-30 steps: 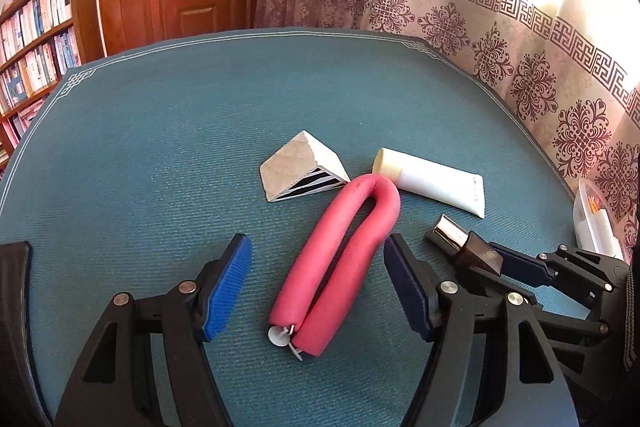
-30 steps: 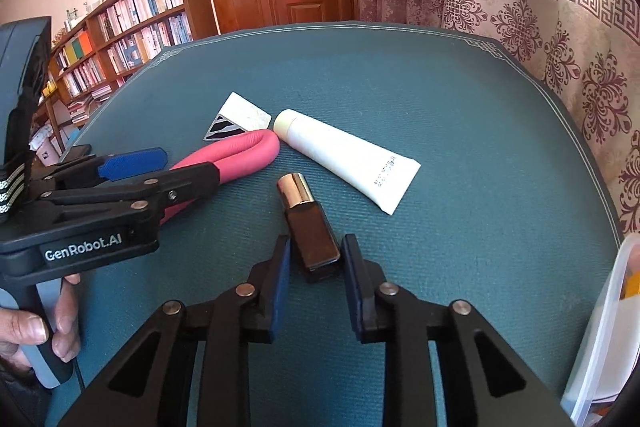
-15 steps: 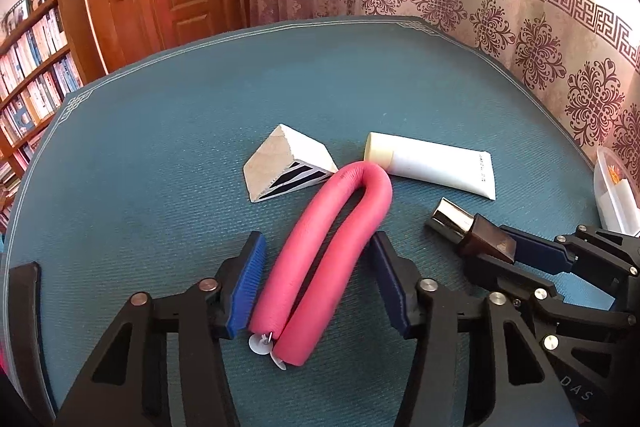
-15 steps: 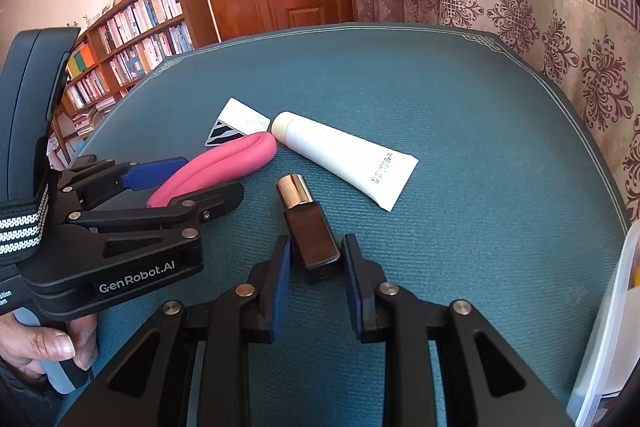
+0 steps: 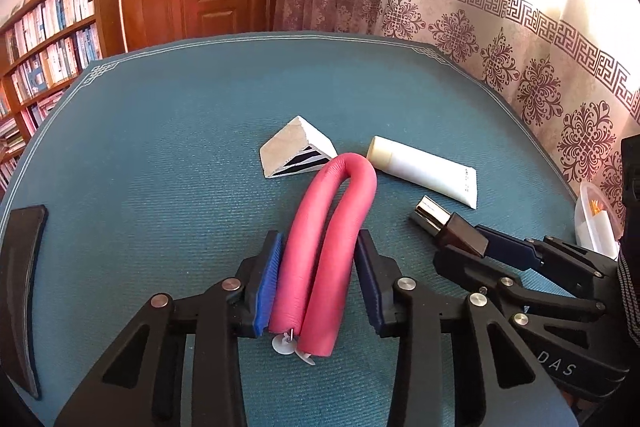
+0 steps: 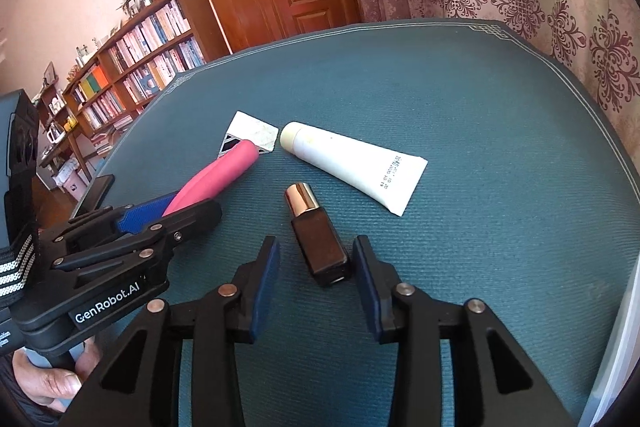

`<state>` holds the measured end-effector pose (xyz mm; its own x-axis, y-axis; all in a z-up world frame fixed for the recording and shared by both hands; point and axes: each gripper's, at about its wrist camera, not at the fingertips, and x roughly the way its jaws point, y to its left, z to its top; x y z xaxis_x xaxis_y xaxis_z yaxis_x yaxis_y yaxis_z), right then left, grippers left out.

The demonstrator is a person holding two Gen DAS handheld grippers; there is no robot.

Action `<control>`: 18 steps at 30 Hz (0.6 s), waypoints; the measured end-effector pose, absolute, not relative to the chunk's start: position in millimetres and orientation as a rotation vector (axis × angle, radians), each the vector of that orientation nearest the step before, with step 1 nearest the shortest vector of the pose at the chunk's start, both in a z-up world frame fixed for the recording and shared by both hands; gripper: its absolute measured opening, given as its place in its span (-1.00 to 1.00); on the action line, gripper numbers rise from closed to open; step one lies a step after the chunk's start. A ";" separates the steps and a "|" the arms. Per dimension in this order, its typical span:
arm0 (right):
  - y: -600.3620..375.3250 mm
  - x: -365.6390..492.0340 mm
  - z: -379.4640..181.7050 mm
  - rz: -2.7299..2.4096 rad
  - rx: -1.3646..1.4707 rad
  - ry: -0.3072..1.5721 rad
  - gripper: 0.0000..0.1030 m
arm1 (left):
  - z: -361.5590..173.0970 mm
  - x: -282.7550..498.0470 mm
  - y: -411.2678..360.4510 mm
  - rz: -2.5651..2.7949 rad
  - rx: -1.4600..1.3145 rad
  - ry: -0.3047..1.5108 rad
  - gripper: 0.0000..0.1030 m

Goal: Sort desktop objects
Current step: 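Grasp the brown bottle with right tool while left tool holds the pink tube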

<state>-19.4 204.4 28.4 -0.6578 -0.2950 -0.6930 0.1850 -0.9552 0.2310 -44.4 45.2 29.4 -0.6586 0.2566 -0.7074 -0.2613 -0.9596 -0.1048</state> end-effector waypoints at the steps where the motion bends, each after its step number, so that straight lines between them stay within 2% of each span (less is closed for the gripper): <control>1: 201.9 -19.8 28.5 -2.639 1.140 -0.190 -0.06 | 28.9 -43.3 44.8 2.635 -1.122 0.003 -0.22; 6: 199.1 -21.9 28.0 -2.660 1.147 -0.167 -0.10 | 26.5 -37.7 46.8 2.688 -1.131 0.018 -0.22; 8: 200.6 -21.9 27.8 -2.672 1.153 -0.171 -0.43 | 28.9 -32.7 47.4 2.709 -1.109 0.033 -0.22; 18: 204.2 6.6 35.8 -2.689 1.109 -0.193 -0.52 | 30.6 -11.5 55.2 2.729 -1.089 0.012 -0.22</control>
<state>6.6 204.2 35.8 -0.6888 -0.2565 -0.6780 0.1570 -0.9659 0.2058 -11.5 55.2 30.6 -0.7076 0.1841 -0.6823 -0.1903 -0.9794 -0.0670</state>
